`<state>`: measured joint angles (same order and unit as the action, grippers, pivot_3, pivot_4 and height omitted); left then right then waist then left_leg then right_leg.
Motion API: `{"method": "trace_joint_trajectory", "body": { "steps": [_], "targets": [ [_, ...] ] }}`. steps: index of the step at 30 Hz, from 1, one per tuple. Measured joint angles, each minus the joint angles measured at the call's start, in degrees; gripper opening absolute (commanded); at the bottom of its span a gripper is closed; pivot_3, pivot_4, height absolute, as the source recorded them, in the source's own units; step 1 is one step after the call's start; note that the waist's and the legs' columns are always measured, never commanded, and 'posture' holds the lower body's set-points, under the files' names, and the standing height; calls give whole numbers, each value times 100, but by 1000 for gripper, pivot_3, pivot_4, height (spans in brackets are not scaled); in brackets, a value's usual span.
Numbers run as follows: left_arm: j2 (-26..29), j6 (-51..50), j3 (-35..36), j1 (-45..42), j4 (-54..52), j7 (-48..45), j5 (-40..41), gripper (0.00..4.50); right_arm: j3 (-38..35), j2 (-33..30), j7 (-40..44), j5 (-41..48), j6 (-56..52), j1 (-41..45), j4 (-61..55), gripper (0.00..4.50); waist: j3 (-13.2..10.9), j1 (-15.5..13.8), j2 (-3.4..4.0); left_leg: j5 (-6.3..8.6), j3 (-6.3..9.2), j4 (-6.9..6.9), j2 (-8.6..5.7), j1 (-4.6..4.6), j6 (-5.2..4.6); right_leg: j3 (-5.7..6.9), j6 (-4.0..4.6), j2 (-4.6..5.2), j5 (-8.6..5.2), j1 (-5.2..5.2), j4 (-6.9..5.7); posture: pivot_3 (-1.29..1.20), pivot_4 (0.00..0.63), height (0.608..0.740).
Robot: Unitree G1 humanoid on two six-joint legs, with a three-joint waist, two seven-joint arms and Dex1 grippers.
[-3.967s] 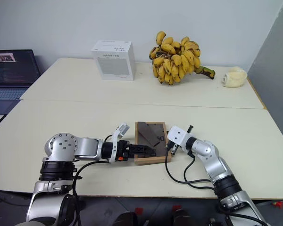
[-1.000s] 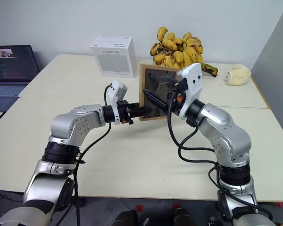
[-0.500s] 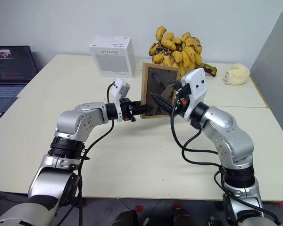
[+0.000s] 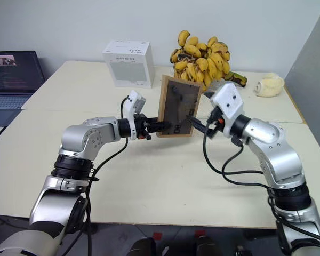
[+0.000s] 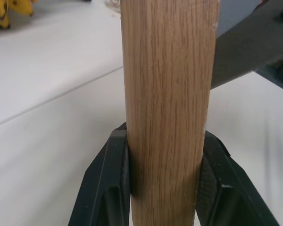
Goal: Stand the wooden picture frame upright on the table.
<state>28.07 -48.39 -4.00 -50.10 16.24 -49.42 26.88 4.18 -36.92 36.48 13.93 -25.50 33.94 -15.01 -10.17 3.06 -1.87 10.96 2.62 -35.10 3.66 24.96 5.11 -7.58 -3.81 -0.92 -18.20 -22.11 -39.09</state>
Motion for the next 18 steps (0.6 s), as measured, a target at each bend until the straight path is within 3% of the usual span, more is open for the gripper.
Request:
{"method": "trace_joint_trajectory", "body": {
  "steps": [11,15,18],
  "targets": [
    [204,-1308,568,24,-247,291,294,1284,458,-651,48,-2050,3791,-480,2243,4489,-1,6,1,-1,8,-10,0,0,0,8,0,1,0,5,-4,0,150,740],
    [214,-2529,938,5,-823,474,882,1284,756,-798,-871,-3284,5705,-185,3391,4489,-3,18,5,-2,9,-11,-1,-1,2,10,0,4,0,5,-9,0,150,740],
    [234,-3827,1301,-2,-1275,592,1520,1284,982,-853,-2111,-4530,6974,299,3969,4489,-5,42,8,-10,12,-11,-1,-7,15,13,1,4,0,2,-26,0,150,740]
  ]
}}
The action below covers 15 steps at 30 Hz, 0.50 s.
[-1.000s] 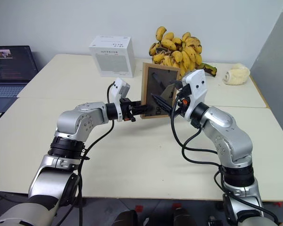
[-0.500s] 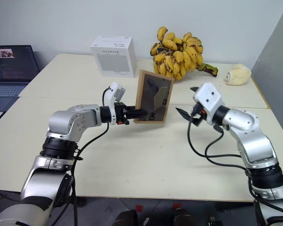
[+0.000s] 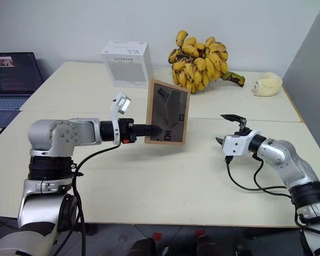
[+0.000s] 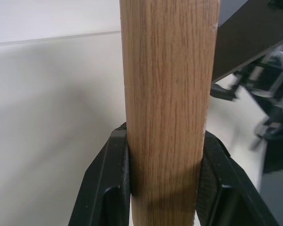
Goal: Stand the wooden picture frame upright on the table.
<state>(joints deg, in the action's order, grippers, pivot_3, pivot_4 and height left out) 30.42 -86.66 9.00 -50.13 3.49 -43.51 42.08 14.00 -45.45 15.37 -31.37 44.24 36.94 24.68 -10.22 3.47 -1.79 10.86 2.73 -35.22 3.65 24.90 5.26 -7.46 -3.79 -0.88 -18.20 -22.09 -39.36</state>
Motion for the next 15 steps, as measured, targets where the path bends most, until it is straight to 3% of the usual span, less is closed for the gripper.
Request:
{"method": "trace_joint_trajectory", "body": {
  "steps": [6,15],
  "targets": [
    [892,-557,18,576,-401,568,1980,1284,219,7,-2298,-1764,1070,477,342,4489,-1,17,0,-19,29,1,1,-19,29,26,44,-1,-26,-7,-74,0,150,740],
    [1198,-557,-119,578,71,2206,4150,1284,572,214,-4504,-3069,1148,760,477,4489,-2,-26,-3,-27,47,-56,-12,-18,33,30,43,1,-26,4,-120,0,150,740]
  ]
}}
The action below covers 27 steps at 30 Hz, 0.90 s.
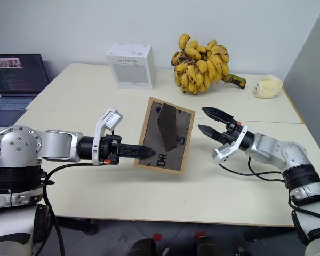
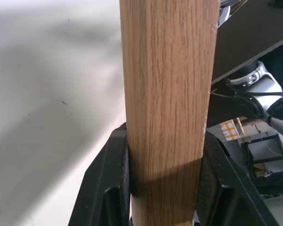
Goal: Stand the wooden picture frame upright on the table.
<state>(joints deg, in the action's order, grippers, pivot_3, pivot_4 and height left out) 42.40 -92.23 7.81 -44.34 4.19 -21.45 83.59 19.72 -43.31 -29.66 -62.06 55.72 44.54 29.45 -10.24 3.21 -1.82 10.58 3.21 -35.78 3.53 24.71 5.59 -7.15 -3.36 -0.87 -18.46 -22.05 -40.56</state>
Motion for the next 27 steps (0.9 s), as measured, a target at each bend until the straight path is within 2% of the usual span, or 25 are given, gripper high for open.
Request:
{"method": "trace_joint_trajectory", "body": {
  "steps": [7,17,24,27],
  "targets": [
    [175,9,-343,-253,238,671,1050,1284,542,222,-776,-499,-57,174,238,4489,0,8,0,0,1,-4,-3,0,0,-1,7,0,-5,-4,-20,0,150,740],
    [786,587,-1015,-88,158,1431,2421,1284,857,298,-1124,-642,-104,688,651,4489,-1,5,-2,0,5,-6,-3,0,0,1,9,0,-6,-6,-27,0,150,740],
    [1008,872,-1274,-76,68,1566,2690,1284,921,356,-1261,-642,-117,782,653,4489,-1,4,-2,0,5,-8,-5,0,0,1,9,-1,-6,-5,-27,0,150,740],
    [1031,908,-1345,-90,69,1565,2690,1284,964,422,-1312,-642,-134,793,560,3961,-1,4,-2,0,6,-8,-5,0,0,1,9,-1,-6,-5,-27,0,150,740]
  ]
}}
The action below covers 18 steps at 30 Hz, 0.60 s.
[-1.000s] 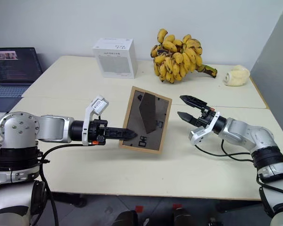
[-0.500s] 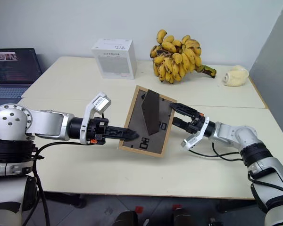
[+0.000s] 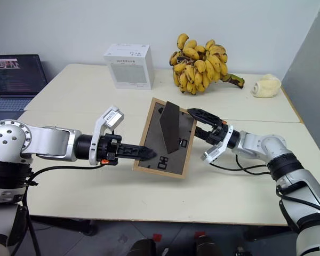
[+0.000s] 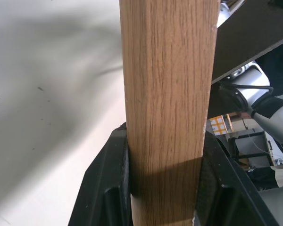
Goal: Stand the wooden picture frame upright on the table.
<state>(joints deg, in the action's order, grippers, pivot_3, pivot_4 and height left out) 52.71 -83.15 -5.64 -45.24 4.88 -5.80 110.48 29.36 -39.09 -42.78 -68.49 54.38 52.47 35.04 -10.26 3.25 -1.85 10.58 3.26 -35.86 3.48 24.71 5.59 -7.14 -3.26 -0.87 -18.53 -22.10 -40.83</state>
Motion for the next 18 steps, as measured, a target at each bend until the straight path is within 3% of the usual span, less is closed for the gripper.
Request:
{"method": "trace_joint_trajectory", "body": {
  "steps": [10,13,18],
  "targets": [
    [67,15,-82,-84,13,-162,148,1284,129,59,-135,-22,-19,0,-84,1790,0,0,0,0,0,0,0,0,0,0,0,0,0,0,0,0,150,740],
    [72,42,-95,-84,63,-251,219,1284,125,38,-258,-17,-38,4,-124,1437,0,0,0,0,0,0,-1,0,0,1,0,0,0,0,0,0,150,740],
    [76,81,-146,-90,111,-302,235,1284,133,28,-310,-37,-85,13,-136,1398,0,0,0,0,1,0,-1,0,0,1,0,0,0,0,0,0,150,740]
  ]
}}
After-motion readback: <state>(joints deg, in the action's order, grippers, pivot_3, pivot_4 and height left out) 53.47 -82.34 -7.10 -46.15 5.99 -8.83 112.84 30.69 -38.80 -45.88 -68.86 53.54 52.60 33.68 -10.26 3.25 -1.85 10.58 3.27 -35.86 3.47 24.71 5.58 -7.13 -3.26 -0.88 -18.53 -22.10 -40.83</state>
